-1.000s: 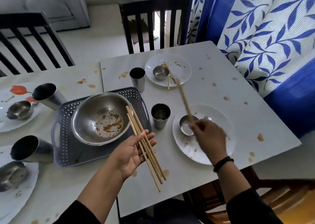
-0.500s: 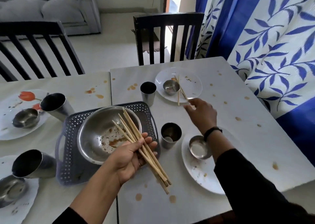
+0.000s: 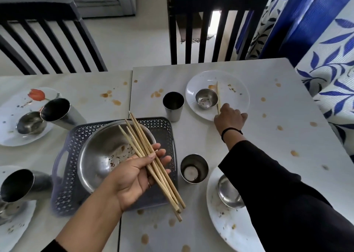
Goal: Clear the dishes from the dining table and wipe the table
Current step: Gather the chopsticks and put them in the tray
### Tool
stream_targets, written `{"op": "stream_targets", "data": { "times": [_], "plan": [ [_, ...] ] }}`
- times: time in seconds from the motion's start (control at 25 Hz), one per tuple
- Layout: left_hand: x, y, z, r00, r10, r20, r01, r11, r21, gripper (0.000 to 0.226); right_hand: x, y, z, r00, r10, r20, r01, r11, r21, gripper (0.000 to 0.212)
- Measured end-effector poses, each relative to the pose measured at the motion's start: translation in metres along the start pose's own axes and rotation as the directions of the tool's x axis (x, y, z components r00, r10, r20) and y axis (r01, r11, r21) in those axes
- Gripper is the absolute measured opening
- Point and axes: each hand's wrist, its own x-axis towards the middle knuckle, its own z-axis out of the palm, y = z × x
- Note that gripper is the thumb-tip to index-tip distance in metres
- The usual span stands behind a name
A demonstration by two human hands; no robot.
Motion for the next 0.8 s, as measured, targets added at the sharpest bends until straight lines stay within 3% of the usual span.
{"op": "stream_targets", "data": {
  "times": [0.2, 0.36, 0.64, 0.8],
  "plan": [
    [-0.002, 0.002, -0.003, 0.999, -0.018, -0.039, 0.018, 1.000, 0.005, 0.025, -0.007, 0.012, -0.003, 0.995, -0.090, -0.036, 0.087, 0.993, -0.085, 0.014],
    [-0.008, 0.002, -0.011, 0.999, -0.018, -0.046, 0.018, 1.000, -0.004, 0.026, -0.002, 0.005, -0.003, 0.999, -0.038, -0.039, 0.036, 0.999, -0.033, 0.023],
    [-0.021, 0.006, -0.024, 0.998, -0.063, 0.002, 0.063, 0.998, -0.013, 0.033, -0.042, 0.018, -0.039, 0.975, 0.205, -0.088, -0.162, 0.922, 0.352, 0.023],
    [-0.029, 0.006, -0.035, 0.995, -0.093, 0.035, 0.094, 0.994, -0.049, 0.038, -0.134, 0.006, -0.084, 0.973, 0.085, -0.213, 0.065, 0.788, 0.613, 0.016]
  ]
}}
